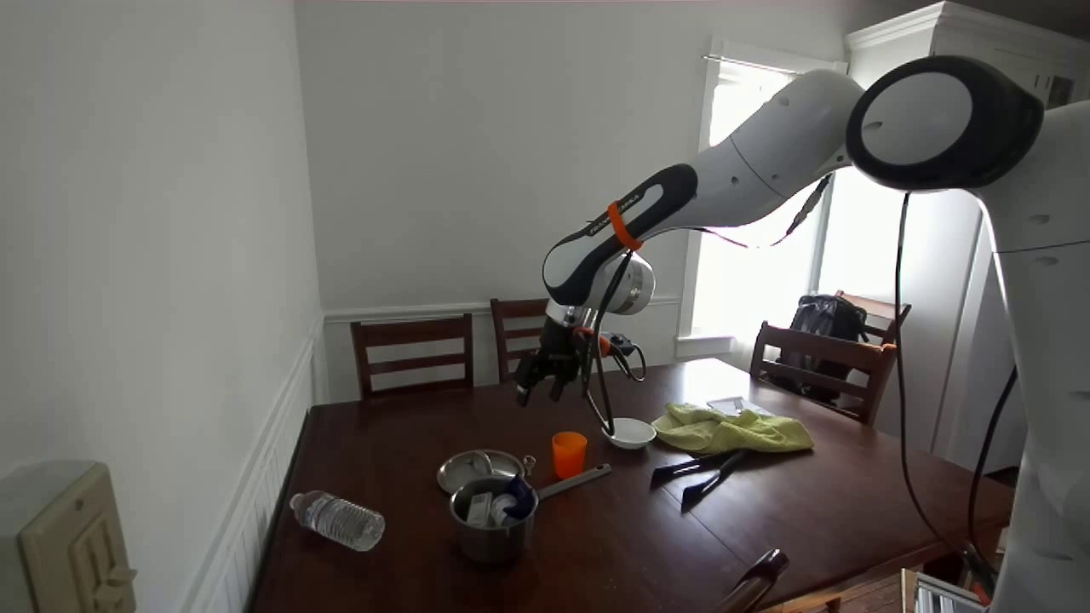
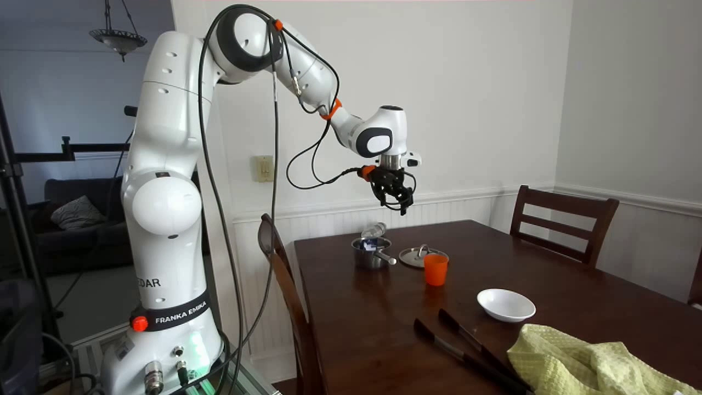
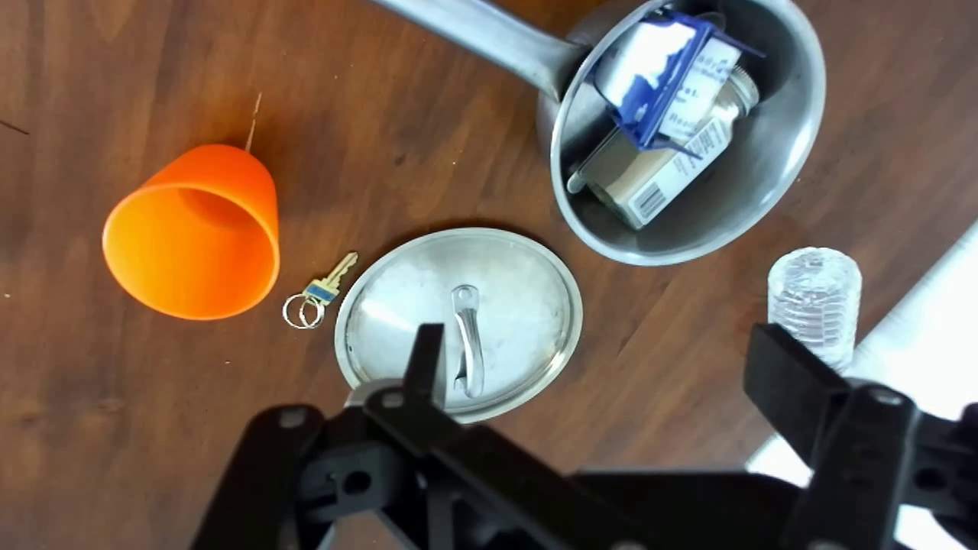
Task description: Put the silver lid on the pot
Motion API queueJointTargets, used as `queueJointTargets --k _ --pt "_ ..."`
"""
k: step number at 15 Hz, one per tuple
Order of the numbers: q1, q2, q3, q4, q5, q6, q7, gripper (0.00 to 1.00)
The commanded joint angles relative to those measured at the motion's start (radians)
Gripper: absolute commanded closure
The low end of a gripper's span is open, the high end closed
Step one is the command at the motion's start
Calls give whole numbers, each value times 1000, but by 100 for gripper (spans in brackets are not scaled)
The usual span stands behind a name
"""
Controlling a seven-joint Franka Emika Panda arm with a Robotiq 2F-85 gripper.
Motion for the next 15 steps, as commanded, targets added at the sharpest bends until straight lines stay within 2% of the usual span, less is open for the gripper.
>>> queueJointTargets --k 1,3,6,15 --pt "-31 52 27 32 39 101 -23 0" --pt "-33 126 12 73 -5 206 0 0" --pt "-58 247 33 155 -17 272 11 0" --pt "-35 572 71 488 -167 230 51 0"
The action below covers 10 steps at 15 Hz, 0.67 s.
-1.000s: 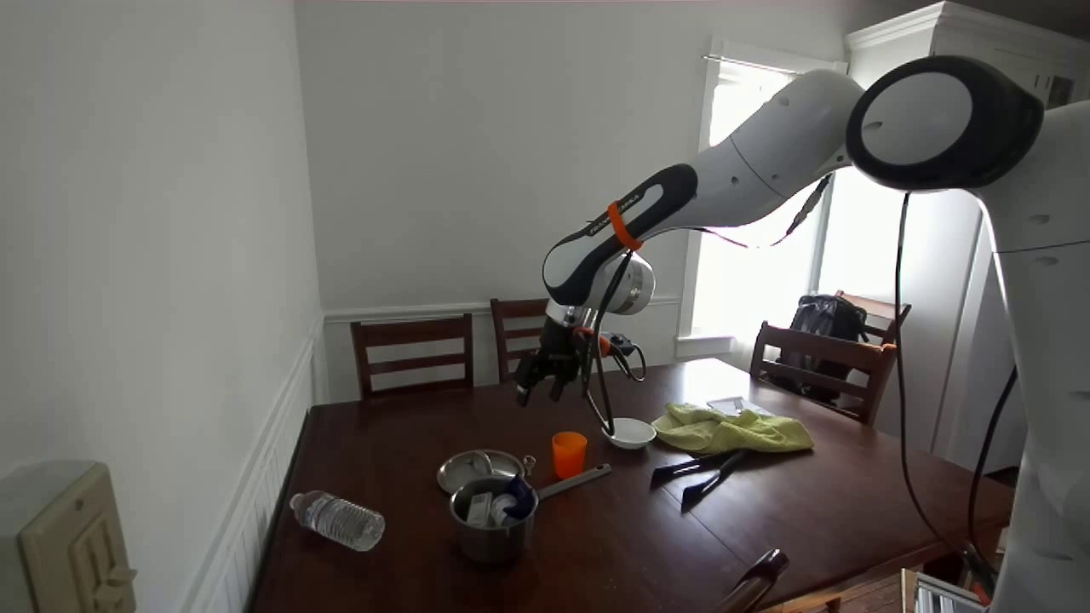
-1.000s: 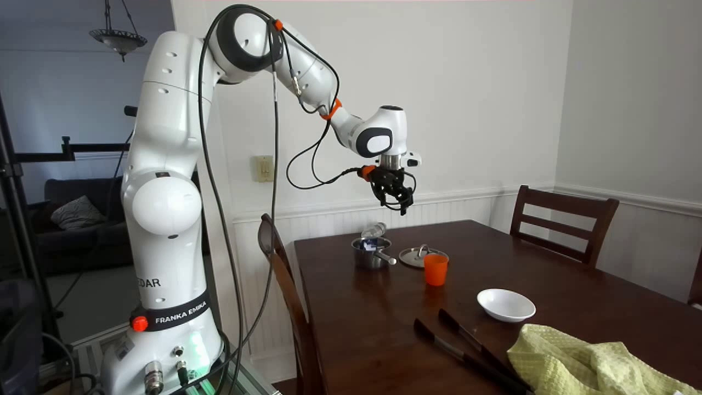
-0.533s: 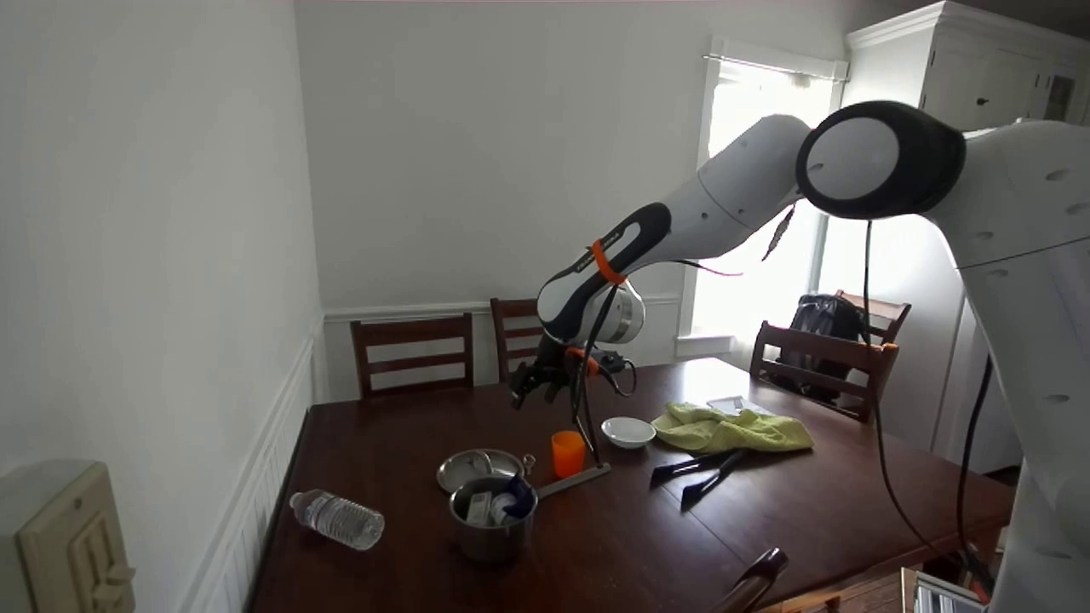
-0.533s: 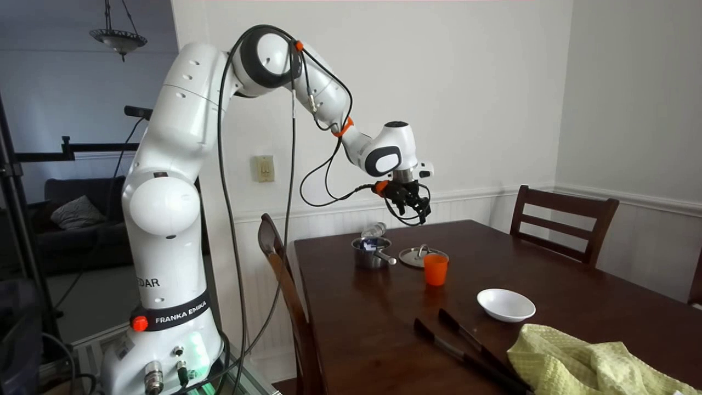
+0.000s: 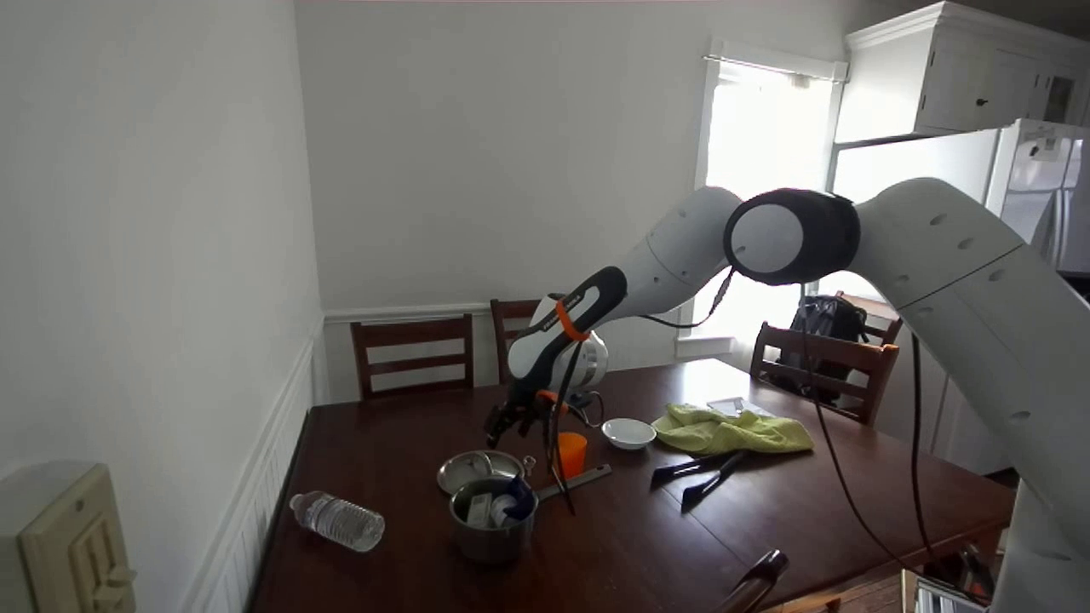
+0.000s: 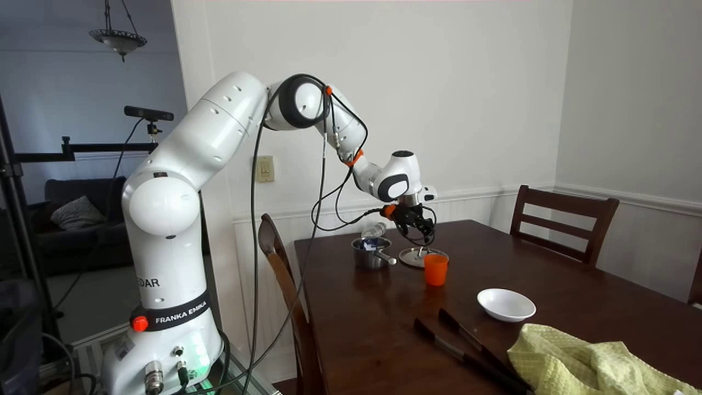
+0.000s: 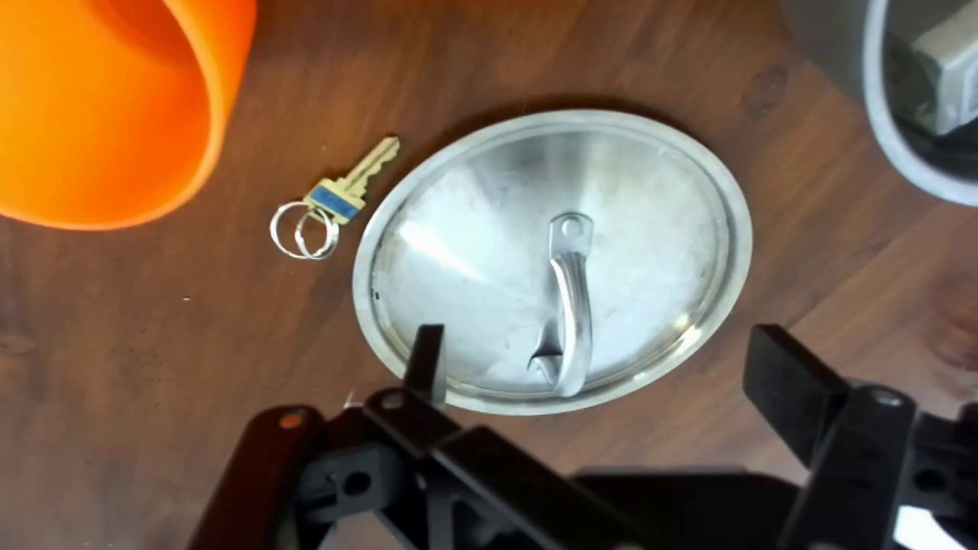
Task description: Put the silver lid on the pot
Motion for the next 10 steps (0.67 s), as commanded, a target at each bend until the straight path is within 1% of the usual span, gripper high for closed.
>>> queueJointTargets --k 1,5,6,7,8,9,10 --pt "1 154 20 209 -56 -49 38 0" --pt "7 268 24 363 -80 -82 47 0" --pt "5 296 27 396 -80 -90 46 3" --pt "7 316 25 434 -84 -112 48 11" --pt "10 335 23 462 -88 -129 48 24" --pt "14 350 21 488 -93 -145 48 29" --pt "20 360 16 510 -97 -164 56 37"
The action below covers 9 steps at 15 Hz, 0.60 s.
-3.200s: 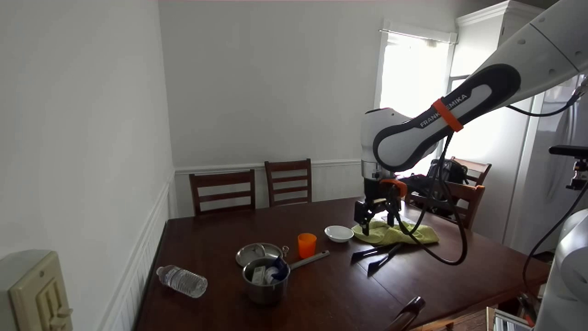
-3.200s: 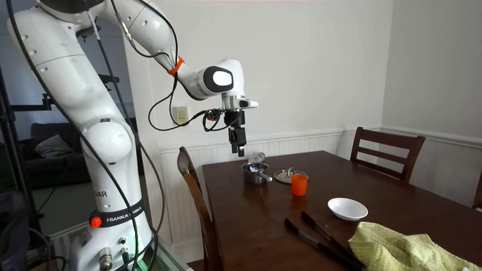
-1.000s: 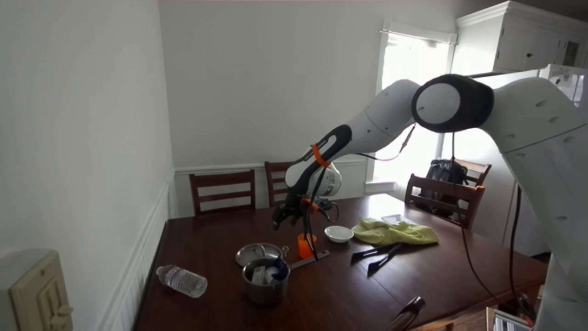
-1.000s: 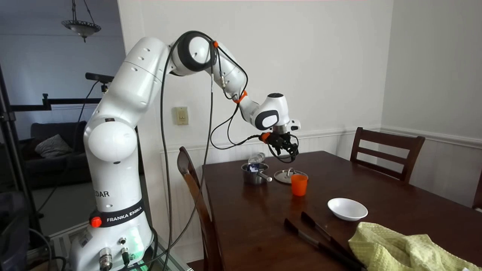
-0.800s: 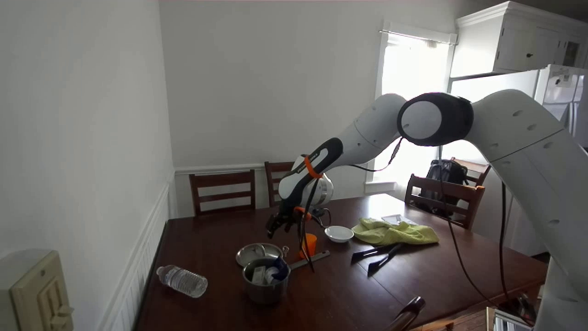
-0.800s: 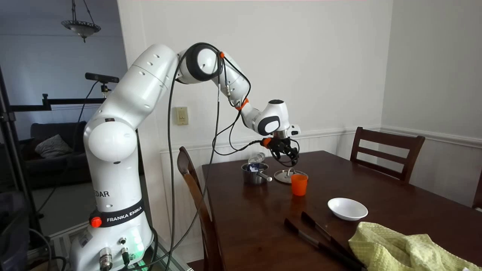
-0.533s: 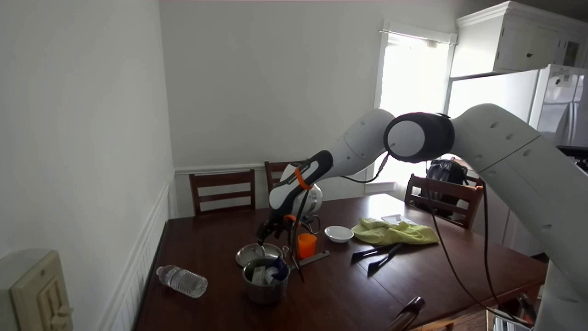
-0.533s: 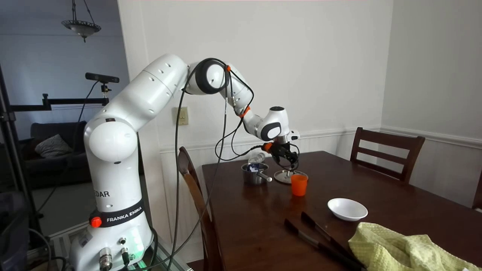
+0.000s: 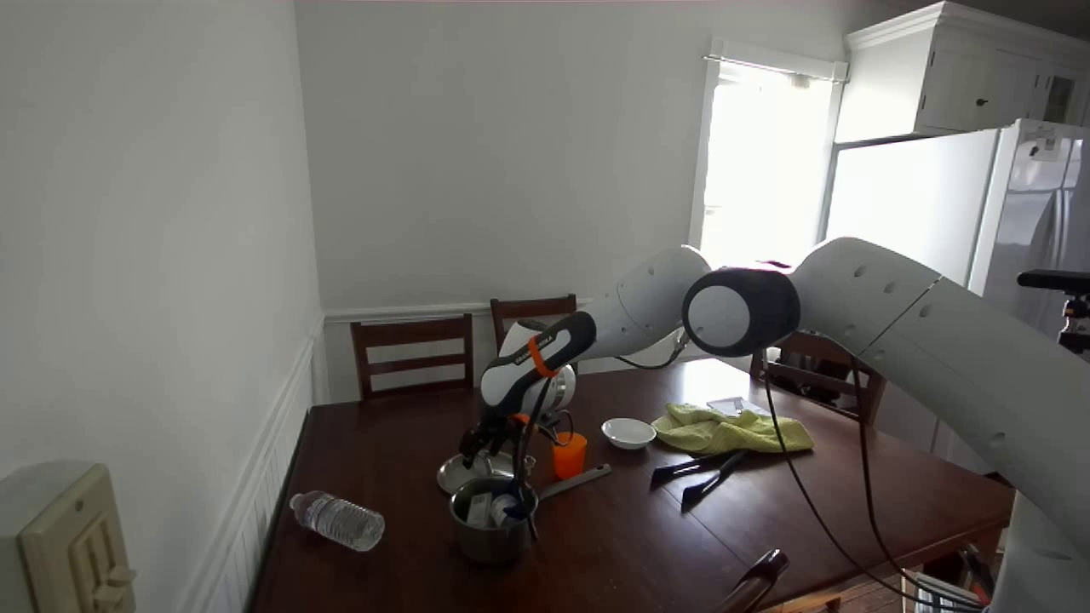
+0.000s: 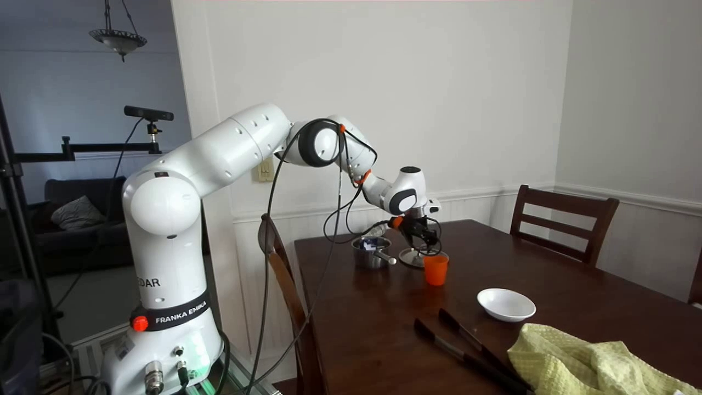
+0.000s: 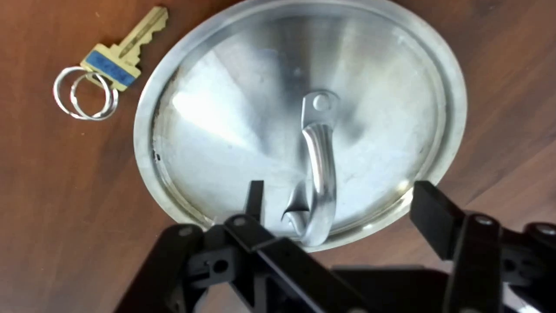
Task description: Put the silver lid on the pot
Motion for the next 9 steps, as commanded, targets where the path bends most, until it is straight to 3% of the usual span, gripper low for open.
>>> queueJointTargets --k 1,9 --pt "10 75 -6 140 -44 -80 45 44" --pt "36 75 -61 186 -84 -162 122 98"
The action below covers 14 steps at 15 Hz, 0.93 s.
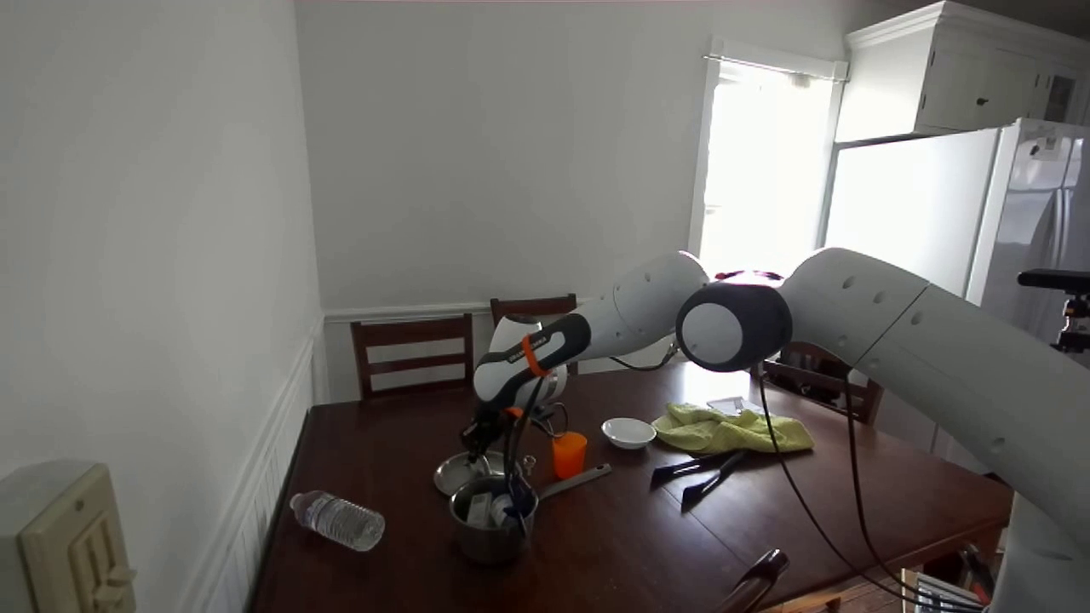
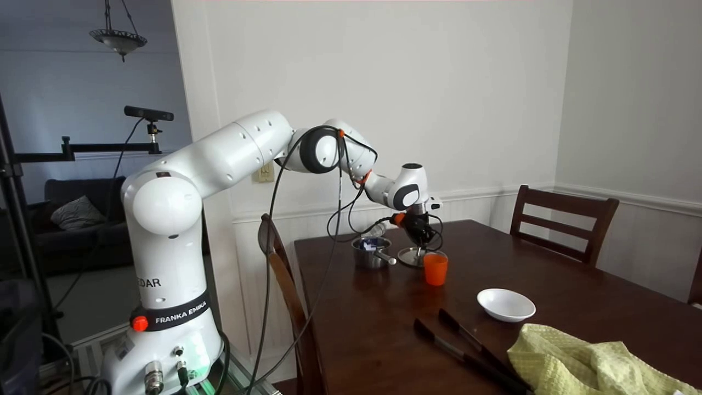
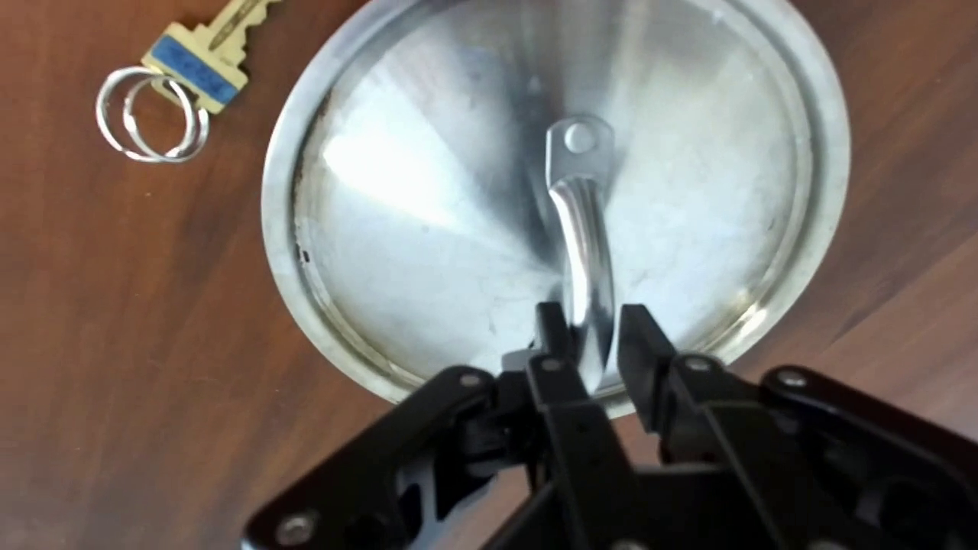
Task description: Put the silver lid on the pot
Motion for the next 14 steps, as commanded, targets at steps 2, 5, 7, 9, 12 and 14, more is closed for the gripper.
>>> queueJointTargets --k 2,5,7,9,12,14 --pt "10 17 -31 55 -45 -80 63 98" --pt "-12 -77 21 -4 -19 -69 7 96" --pt "-15 -159 42 -64 -18 -53 -25 96" --pt "-18 -265 66 -167 -16 -35 -66 96" --pt "-12 -389 47 -283 -24 -15 -51 96" --pt "-15 -472 48 -363 -24 -29 -62 96"
